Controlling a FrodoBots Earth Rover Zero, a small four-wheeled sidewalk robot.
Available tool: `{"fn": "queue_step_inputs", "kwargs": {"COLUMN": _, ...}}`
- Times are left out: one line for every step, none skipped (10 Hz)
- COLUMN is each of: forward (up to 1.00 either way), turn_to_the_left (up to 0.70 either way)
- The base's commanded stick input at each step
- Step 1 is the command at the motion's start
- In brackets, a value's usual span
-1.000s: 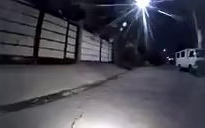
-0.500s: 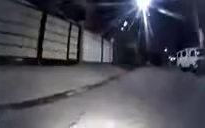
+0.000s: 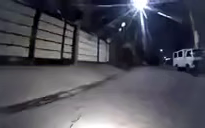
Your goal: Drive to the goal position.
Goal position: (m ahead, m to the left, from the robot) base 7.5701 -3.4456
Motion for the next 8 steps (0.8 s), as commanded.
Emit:
{"fn": "queue_step_inputs", "kwargs": {"forward": 0.98, "turn_to_the_left": -0.38}}
{"fn": "queue_step_inputs", "kwargs": {"forward": 0.98, "turn_to_the_left": -0.38}}
{"fn": "queue_step_inputs", "kwargs": {"forward": 0.98, "turn_to_the_left": -0.38}}
{"fn": "queue_step_inputs", "kwargs": {"forward": 0.98, "turn_to_the_left": -0.38}}
{"fn": "queue_step_inputs", "kwargs": {"forward": 0.98, "turn_to_the_left": -0.38}}
{"fn": "queue_step_inputs", "kwargs": {"forward": 0.98, "turn_to_the_left": -0.38}}
{"fn": "queue_step_inputs", "kwargs": {"forward": 0.98, "turn_to_the_left": -0.38}}
{"fn": "queue_step_inputs", "kwargs": {"forward": 0.98, "turn_to_the_left": -0.38}}
